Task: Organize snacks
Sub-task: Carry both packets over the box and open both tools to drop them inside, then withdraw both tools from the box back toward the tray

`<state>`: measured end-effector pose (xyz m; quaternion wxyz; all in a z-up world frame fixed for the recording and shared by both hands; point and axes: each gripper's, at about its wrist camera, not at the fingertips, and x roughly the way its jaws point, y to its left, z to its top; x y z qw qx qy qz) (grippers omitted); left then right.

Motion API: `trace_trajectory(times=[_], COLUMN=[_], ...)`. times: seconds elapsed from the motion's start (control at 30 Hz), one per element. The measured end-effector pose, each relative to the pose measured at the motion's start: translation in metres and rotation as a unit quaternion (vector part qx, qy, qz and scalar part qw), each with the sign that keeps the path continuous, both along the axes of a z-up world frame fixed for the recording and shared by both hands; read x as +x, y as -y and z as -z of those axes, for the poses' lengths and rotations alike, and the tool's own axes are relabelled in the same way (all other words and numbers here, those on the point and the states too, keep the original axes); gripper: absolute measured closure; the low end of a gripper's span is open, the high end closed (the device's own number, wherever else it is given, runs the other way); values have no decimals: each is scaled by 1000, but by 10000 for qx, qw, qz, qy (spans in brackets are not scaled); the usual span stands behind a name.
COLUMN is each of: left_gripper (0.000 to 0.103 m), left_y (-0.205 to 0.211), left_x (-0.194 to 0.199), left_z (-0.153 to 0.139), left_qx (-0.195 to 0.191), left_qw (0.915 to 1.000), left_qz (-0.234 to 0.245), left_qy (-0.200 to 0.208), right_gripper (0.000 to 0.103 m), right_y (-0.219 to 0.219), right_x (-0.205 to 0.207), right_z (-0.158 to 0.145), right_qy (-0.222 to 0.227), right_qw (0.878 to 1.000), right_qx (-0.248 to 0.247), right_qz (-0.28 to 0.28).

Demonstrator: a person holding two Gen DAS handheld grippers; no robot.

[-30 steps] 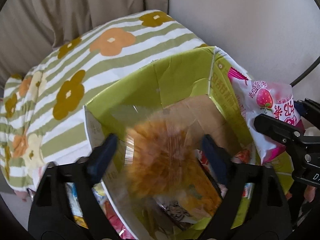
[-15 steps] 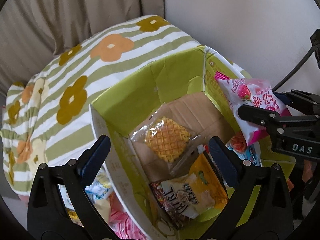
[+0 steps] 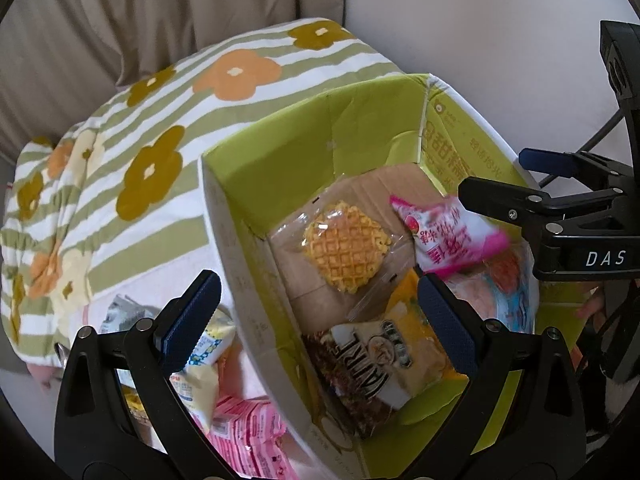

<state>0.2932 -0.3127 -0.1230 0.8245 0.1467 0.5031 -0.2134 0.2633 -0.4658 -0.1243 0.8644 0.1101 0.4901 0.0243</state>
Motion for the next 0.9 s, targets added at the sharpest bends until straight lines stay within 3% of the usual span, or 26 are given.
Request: trace_trajectory(times=[0.27,0.5,0.73,0.9], left_gripper=[5,5,5,5], left_y=[-6,-21,-56,-91], left_x=[-14,-39,-68,-89], left_z=[-9,-33,-60,-72], left_qx=[-12,-184,-404,-353], left_qw=[9999,9990,9947,9891], left_qz=[-75,-277,-785,-1288], left_qy=[98,304,521,621], right_gripper=[2,2,2,2], right_y=[-2,-6,-11,-22], right_x=[-14,-38,-60,-68], right_z=[-7,-35,-64,-73], right_qy=[50,341,663,733], right_qw=[10000,9993,9972,9954], right_qx=[48,82,39,101], right_qz=[-36,-105,-337,-601])
